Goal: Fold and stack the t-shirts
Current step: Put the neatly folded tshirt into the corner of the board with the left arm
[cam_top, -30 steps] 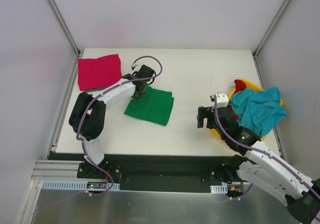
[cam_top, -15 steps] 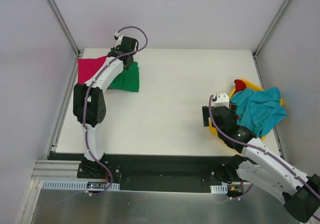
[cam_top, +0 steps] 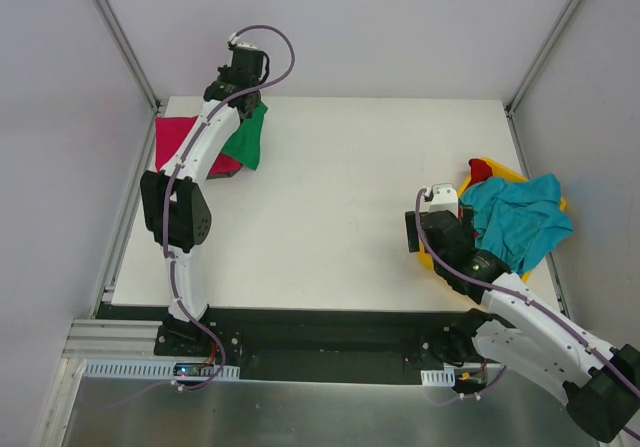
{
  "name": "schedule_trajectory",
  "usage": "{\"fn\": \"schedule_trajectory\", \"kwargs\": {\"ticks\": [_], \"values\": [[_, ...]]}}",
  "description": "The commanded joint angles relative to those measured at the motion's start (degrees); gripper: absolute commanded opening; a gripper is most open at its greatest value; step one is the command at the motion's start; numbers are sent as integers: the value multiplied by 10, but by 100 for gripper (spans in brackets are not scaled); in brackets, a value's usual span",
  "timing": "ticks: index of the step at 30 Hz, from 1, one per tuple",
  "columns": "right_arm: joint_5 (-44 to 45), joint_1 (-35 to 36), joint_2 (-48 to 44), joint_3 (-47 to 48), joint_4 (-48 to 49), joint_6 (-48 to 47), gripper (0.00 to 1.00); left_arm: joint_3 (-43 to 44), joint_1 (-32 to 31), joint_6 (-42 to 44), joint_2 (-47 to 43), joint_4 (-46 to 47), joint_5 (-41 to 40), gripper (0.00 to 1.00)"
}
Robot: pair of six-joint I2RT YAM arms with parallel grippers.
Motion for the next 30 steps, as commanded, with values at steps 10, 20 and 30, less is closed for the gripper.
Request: {"fn": "schedule_trajectory", "kwargs": {"ticks": [10, 20, 30], "values": [[19, -4, 10, 6, 1, 3, 96, 62, 2, 31, -53, -18, -2, 0], [-3, -4, 24, 17, -12, -4, 96, 96, -1, 32, -75, -39, 17, 0], [-7, -5, 43, 24, -19, 0, 96, 80, 2, 19, -82, -47, 24, 0]]}}
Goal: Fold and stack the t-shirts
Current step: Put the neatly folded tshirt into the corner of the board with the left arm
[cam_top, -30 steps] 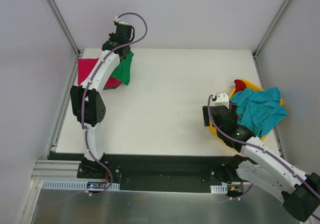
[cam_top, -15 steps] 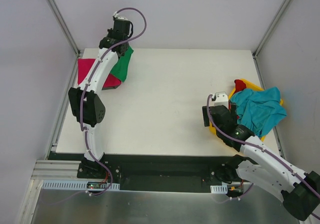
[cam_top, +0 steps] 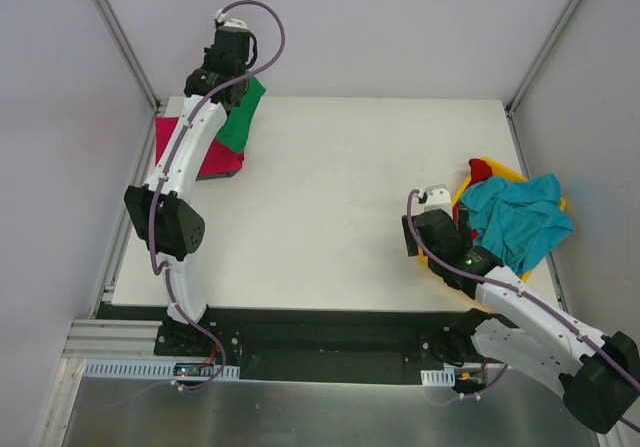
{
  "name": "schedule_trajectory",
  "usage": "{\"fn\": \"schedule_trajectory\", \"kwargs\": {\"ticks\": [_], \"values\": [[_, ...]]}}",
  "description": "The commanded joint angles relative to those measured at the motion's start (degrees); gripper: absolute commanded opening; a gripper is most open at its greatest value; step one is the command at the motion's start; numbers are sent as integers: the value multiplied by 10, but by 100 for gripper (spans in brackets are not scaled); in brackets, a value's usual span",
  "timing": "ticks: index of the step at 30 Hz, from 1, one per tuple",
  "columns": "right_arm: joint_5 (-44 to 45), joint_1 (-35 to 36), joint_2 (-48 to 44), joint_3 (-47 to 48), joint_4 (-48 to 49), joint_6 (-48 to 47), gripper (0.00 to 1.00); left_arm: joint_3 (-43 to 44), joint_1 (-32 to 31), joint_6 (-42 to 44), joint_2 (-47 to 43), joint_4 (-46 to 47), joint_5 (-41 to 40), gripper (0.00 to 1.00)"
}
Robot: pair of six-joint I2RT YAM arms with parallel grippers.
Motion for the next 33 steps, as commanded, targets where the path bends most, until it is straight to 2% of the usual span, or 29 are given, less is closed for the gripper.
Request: {"fn": "schedule_trajectory", "kwargs": {"ticks": [1, 6, 14, 21, 33], "values": [[-1, -3, 6, 24, -9, 0, 96, 2, 4, -7, -28, 3, 2, 0], [12, -2, 6, 25, -17, 1, 96, 2, 16, -14, -3, -2, -6, 0], [29, -2, 29, 34, -26, 1, 96, 0, 74, -49, 40, -20, 33, 0], [50, -3, 50, 42, -40, 2, 96, 25, 123, -30, 88, -15, 118, 0], [55, -2, 55, 43, -39, -1, 96, 21, 152, -27, 132, -9, 96, 0]]}}
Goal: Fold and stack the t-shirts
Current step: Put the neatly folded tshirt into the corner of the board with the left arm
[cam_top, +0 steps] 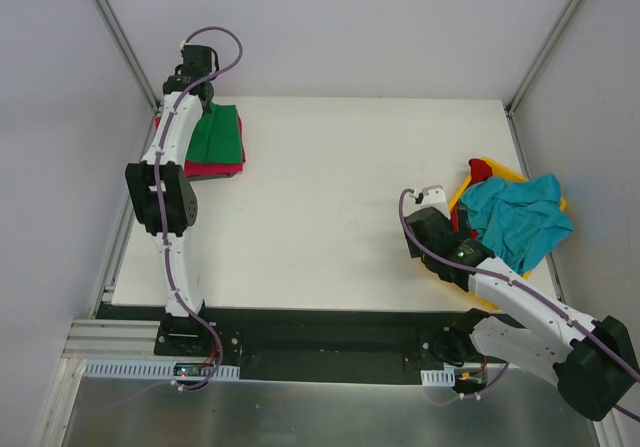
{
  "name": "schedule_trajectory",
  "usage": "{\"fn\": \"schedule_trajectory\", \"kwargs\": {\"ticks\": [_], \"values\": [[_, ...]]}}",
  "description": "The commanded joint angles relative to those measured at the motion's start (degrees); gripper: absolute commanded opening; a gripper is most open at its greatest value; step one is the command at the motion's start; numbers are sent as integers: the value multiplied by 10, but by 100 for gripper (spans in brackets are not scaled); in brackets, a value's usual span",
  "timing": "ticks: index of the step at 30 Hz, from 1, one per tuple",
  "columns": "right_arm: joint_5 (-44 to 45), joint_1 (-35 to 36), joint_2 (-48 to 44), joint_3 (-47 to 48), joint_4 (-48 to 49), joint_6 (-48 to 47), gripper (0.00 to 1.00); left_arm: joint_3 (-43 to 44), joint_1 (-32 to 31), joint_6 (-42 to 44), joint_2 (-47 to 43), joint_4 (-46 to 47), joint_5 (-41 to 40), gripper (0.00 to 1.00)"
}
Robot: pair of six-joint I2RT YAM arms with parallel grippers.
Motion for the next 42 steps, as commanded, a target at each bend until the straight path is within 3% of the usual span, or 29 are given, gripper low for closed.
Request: {"fn": "schedule_trajectory", "kwargs": {"ticks": [1, 2, 4, 11, 16, 21, 27, 29, 32, 36, 42], "values": [[20, -2, 2, 27, -4, -2, 96, 23, 9, 10, 14, 8, -8, 0], [20, -3, 1, 27, -4, 0, 96, 24, 9, 12, 16, 10, -9, 0], [18, -2, 0, 28, -3, -2, 96, 24, 10, 17, 20, 10, -19, 14], [19, -2, -3, 38, -12, -2, 96, 47, 9, 17, 22, 11, -24, 75], [3, -3, -21, 43, -16, 1, 96, 38, 9, 5, 10, 9, 11, 98], [-5, -3, -49, 49, -20, 27, 96, 14, 9, -31, -38, -4, 67, 99], [-62, -6, -92, 46, -19, 87, 96, -77, 9, -124, -169, -2, 254, 99], [-76, -7, -110, 36, -13, 99, 96, -119, 5, -158, -221, -1, 272, 99], [-110, -7, -137, 23, -6, 124, 96, -232, -28, -200, -327, 22, 264, 99], [-146, -7, -163, 7, 6, 129, 96, -483, -131, -265, -485, 86, 121, 99], [-150, -7, -183, -18, 10, 113, 96, -744, -195, -366, -679, 136, 149, 99]]}}
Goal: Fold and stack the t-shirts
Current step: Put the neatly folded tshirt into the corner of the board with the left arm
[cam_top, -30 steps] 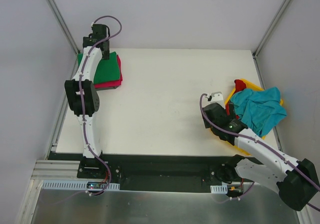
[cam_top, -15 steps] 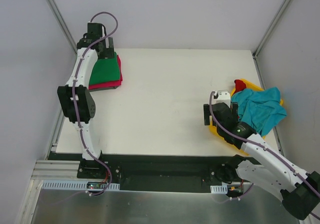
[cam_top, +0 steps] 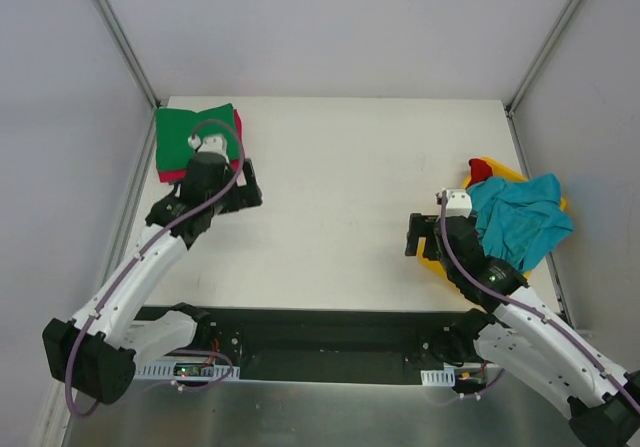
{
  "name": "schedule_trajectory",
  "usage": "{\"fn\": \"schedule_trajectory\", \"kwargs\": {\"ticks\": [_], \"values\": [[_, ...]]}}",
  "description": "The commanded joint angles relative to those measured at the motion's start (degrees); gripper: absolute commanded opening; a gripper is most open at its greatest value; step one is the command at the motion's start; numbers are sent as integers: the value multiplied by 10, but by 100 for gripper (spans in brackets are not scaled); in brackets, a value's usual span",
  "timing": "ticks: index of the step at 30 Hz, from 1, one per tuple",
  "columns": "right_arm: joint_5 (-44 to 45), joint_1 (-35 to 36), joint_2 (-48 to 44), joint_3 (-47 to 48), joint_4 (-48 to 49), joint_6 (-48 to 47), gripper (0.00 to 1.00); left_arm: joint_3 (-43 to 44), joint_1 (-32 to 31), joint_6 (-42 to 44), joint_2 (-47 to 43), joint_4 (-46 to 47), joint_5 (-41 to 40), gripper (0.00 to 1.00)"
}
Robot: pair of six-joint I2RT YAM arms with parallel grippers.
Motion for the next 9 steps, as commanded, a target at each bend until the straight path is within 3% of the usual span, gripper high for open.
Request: {"fn": "schedule_trajectory", "kwargs": {"ticks": [1, 9], "values": [[-20, -2, -17, -21, 23, 3, 96, -138, -8, -96, -81, 26, -17, 99], [-38, -1, -57, -76, 82, -9, 96, -201, -13, -105, -162, 26, -17, 99]]}}
